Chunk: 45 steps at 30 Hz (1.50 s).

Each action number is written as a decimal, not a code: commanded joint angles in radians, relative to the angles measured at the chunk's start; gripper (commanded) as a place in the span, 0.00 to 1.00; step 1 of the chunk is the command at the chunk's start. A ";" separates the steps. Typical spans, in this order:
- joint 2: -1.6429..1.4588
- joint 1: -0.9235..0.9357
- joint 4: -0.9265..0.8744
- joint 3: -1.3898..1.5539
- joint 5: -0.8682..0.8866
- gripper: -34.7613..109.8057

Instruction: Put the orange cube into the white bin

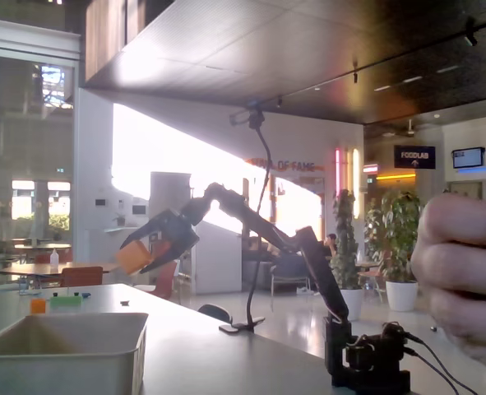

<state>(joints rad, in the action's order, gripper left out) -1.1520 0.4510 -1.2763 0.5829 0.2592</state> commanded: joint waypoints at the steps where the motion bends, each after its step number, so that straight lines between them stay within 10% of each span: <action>1: 0.031 -0.044 0.106 -0.038 0.011 0.45; 17: 0.253 -0.074 0.483 -0.032 0.003 0.46; 36: 0.212 -0.077 0.387 -0.038 0.008 0.67; 45: -0.201 0.029 0.075 -0.025 0.006 0.67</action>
<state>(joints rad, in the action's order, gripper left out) -1.1904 0.4617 -1.0907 0.5844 0.2638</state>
